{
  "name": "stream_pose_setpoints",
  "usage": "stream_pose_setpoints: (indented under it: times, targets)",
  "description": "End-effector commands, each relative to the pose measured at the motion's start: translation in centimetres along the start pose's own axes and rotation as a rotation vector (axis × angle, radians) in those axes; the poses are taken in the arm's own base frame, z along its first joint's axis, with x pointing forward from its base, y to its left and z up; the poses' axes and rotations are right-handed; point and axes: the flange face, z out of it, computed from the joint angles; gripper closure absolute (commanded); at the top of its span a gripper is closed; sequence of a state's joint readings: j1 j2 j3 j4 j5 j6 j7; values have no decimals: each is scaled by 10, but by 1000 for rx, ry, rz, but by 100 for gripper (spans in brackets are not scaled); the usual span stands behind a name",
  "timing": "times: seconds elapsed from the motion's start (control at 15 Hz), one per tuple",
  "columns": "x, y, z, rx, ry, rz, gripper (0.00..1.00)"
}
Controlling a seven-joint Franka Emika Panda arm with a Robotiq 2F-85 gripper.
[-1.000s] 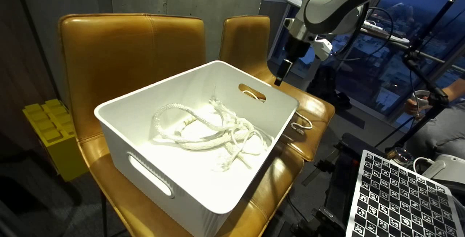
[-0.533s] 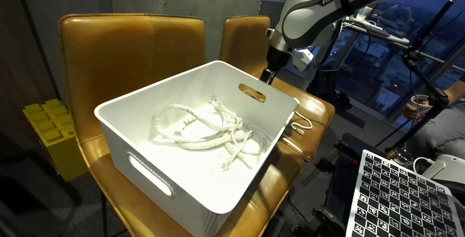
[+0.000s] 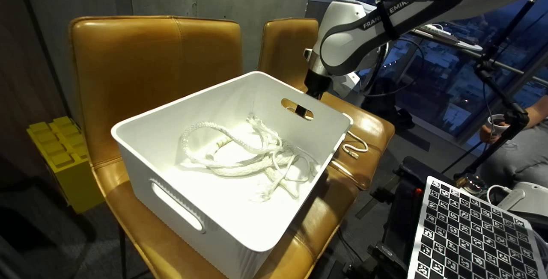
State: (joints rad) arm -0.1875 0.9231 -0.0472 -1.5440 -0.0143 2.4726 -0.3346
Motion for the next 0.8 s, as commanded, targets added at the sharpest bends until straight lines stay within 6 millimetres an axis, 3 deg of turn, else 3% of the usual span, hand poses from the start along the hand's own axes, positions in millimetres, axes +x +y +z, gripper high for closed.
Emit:
stream_pose_setpoints:
  times: [0.0,0.13,0.67,0.73]
  targets:
    - [-1,0,6,-21,-3,16,7]
    - [-4,3,9,-22,-9,29,36]
    - [-17,19,11,-41,-24,69,96]
    - [-19,22,11,-42,-25,75,99]
